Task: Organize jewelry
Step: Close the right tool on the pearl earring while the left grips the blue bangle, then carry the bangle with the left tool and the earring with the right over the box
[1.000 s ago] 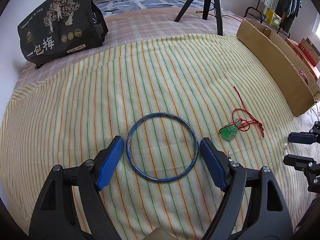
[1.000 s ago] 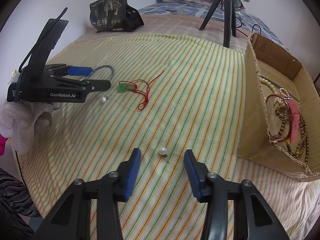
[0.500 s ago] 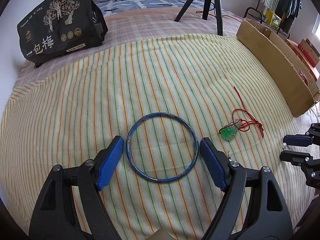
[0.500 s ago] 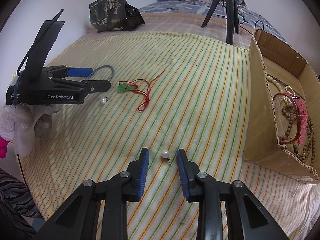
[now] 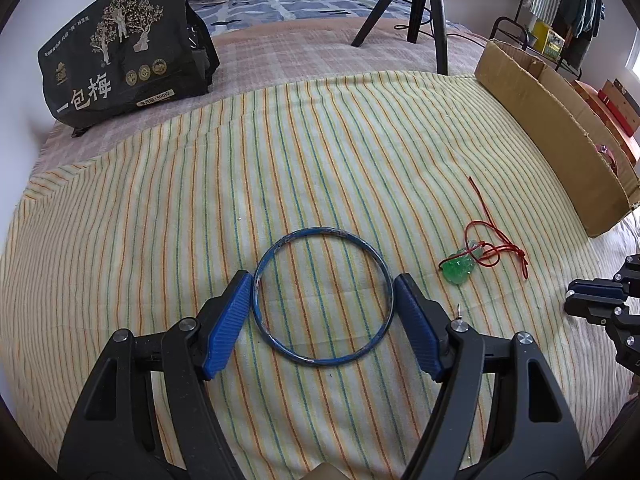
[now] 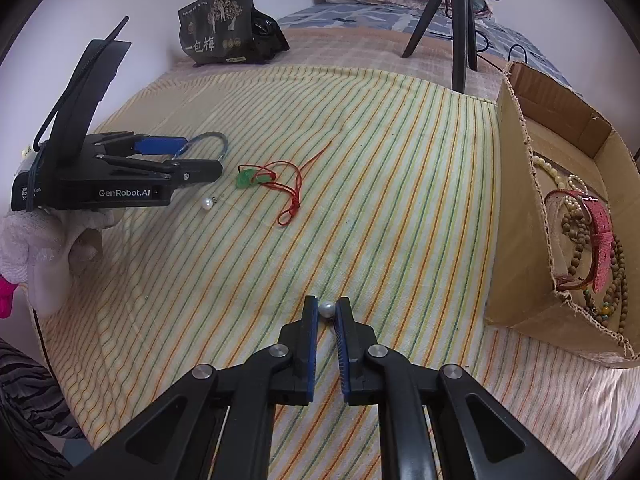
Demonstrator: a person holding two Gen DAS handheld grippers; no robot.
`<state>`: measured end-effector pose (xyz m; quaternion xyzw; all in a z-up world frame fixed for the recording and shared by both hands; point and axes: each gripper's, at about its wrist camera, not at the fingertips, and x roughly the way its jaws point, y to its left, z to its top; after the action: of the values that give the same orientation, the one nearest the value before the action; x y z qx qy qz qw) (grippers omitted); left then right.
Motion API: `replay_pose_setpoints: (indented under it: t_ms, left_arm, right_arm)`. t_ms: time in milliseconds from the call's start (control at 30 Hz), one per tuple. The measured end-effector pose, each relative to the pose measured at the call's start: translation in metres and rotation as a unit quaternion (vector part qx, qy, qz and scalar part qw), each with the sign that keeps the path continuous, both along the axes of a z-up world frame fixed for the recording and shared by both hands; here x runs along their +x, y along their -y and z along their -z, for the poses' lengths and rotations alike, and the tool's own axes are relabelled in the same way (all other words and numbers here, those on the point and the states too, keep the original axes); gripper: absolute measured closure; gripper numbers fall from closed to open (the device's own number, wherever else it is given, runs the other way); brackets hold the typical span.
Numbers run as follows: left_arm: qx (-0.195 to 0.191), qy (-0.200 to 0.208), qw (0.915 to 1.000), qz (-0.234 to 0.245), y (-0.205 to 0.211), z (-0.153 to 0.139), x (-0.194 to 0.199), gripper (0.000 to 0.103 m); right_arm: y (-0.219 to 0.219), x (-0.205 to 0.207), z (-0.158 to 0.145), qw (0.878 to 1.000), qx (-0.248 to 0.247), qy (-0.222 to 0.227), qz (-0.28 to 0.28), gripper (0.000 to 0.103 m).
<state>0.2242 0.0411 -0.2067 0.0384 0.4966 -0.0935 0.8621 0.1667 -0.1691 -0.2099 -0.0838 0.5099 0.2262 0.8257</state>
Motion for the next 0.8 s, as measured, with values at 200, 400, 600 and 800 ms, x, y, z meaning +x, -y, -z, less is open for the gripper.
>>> replay_pose_setpoints:
  t_ms: [200, 400, 600, 800]
  left_arm:
    - [0.001, 0.0, 1.0, -0.004, 0.001, -0.003, -0.003, 0.029]
    - [0.0, 0.009, 0.9999, -0.007, 0.001, -0.012, -0.006, 0.029]
    - [-0.01, 0.024, 0.9996, -0.007, 0.005, -0.028, -0.009, 0.029]
    - [-0.021, 0.043, 0.9988, -0.003, 0.016, -0.049, -0.01, 0.029]
  right_arm:
    - [-0.002, -0.001, -0.007, 1.0, 0.005, 0.009, -0.002, 0.096]
    - [0.0, -0.003, -0.019, 1.0, 0.016, 0.019, 0.001, 0.096]
    - [0.002, -0.008, -0.034, 0.999, 0.024, 0.035, 0.0, 0.096]
    - [0.007, -0.014, -0.052, 0.998, 0.037, 0.053, 0.006, 0.096]
